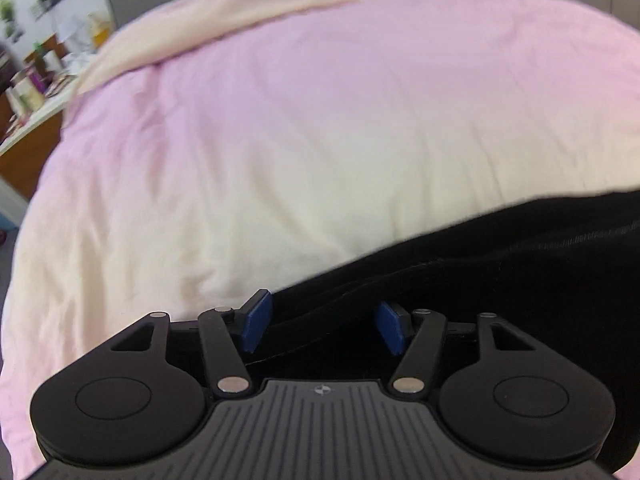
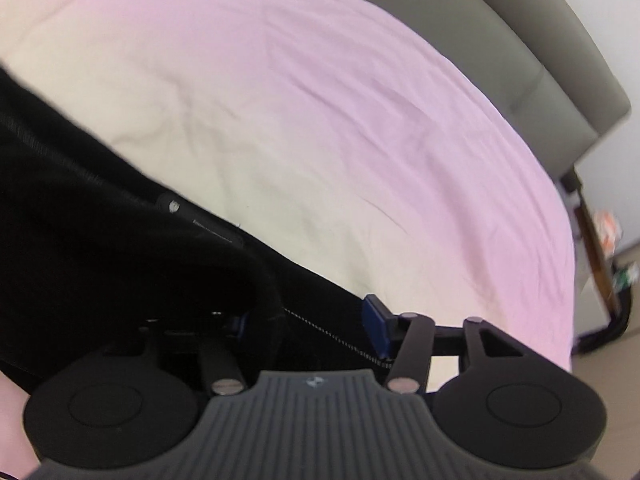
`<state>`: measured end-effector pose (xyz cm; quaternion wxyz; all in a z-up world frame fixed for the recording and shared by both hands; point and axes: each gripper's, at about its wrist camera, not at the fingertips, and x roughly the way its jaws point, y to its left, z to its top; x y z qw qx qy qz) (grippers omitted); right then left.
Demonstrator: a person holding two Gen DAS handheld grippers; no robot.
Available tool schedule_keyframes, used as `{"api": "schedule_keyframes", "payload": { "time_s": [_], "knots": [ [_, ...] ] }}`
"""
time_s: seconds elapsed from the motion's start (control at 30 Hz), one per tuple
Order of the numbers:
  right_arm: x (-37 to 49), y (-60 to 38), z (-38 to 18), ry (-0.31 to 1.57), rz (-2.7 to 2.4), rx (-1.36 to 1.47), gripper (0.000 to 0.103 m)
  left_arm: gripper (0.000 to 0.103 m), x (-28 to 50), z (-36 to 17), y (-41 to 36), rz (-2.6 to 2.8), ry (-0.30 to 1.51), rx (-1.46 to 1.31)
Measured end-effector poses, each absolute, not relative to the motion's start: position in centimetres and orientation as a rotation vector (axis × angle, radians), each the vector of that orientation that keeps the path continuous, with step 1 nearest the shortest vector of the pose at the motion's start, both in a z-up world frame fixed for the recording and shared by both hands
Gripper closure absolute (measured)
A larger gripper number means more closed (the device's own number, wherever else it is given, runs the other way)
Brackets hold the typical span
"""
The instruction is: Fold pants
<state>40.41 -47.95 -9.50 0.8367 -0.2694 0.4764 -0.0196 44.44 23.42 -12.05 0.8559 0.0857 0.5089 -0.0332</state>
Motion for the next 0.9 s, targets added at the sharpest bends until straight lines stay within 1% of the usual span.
{"api": "schedule_keyframes", "payload": {
  "time_s": [0.07, 0.1, 0.17, 0.2, 0.23, 0.3, 0.33, 0.37, 0.43, 0.53, 0.6, 0.67, 0.7, 0.73, 0.77, 0.8, 0.87, 0.9],
  "knots": [
    [39.5, -48.7, -7.7, 1.007, -0.036, -0.516, 0.052, 0.033, 44.0, -10.5, 24.5, -0.036, 1.049, 0.188],
    [38.9, -49.1, -6.6, 0.994, -0.049, -0.499, 0.047, 0.033, 43.7, -9.9, 25.0, -0.015, 1.038, 0.206],
    [37.6, -49.3, -4.8, 0.946, -0.091, -0.492, 0.044, 0.033, 42.9, -8.9, 25.5, 0.029, 1.008, 0.270],
    [36.9, -49.4, -3.8, 0.922, -0.114, -0.470, 0.041, 0.033, 42.6, -8.4, 25.4, 0.036, 0.993, 0.290],
    [36.5, -49.6, -3.0, 0.906, -0.139, -0.428, 0.039, 0.033, 42.0, -7.7, 24.4, 0.033, 0.981, 0.302],
    [36.4, -49.9, -2.1, 0.943, -0.183, -0.300, 0.039, 0.032, 40.4, -7.2, 23.8, -0.009, 0.957, 0.318],
    [36.2, -50.2, -2.5, 0.996, -0.188, -0.283, 0.041, 0.032, 39.8, -7.3, 23.3, -0.035, 0.951, 0.331],
    [35.7, -50.2, -2.6, 1.016, -0.192, -0.325, 0.041, 0.032, 38.9, -7.3, 23.1, -0.055, 0.945, 0.349],
    [34.4, -50.2, -2.0, 0.979, -0.206, -0.353, 0.040, 0.032, 37.9, -8.0, 22.1, -0.084, 0.935, 0.394],
    [32.3, -51.3, -0.9, 0.874, -0.248, -0.204, 0.040, 0.032, 35.5, -8.5, 21.7, -0.130, 0.922, 0.443],
    [31.7, -52.0, -0.5, 0.801, -0.271, -0.193, 0.041, 0.032, 34.5, -9.1, 21.9, -0.151, 0.933, 0.457],
    [33.0, -52.3, -0.9, 0.804, -0.283, -0.188, 0.046, 0.032, 34.3, -9.9, 22.1, -0.162, 0.952, 0.474],
    [33.9, -52.7, -0.9, 0.812, -0.293, -0.190, 0.052, 0.032, 34.1, -10.2, 22.2, -0.166, 0.957, 0.484],
    [34.8, -52.9, -0.5, 0.795, -0.319, -0.200, 0.061, 0.032, 34.3, -10.6, 22.1, -0.164, 0.961, 0.489],
    [35.8, -53.1, 0.0, 0.737, -0.384, -0.215, 0.069, 0.032, 34.5, -10.9, 22.2, -0.157, 0.965, 0.486],
    [36.4, -53.4, 0.7, 0.685, -0.440, -0.203, 0.071, 0.032, 34.7, -11.2, 22.3, -0.150, 0.970, 0.473],
    [37.5, -54.7, 1.6, 0.663, -0.469, -0.109, 0.063, 0.032, 35.2, -11.8, 22.3, -0.142, 0.979, 0.445],
    [37.9, -55.4, 1.3, 0.701, -0.427, -0.065, 0.051, 0.032, 35.2, -12.1, 22.3, -0.142, 0.980, 0.440]
  ]
}}
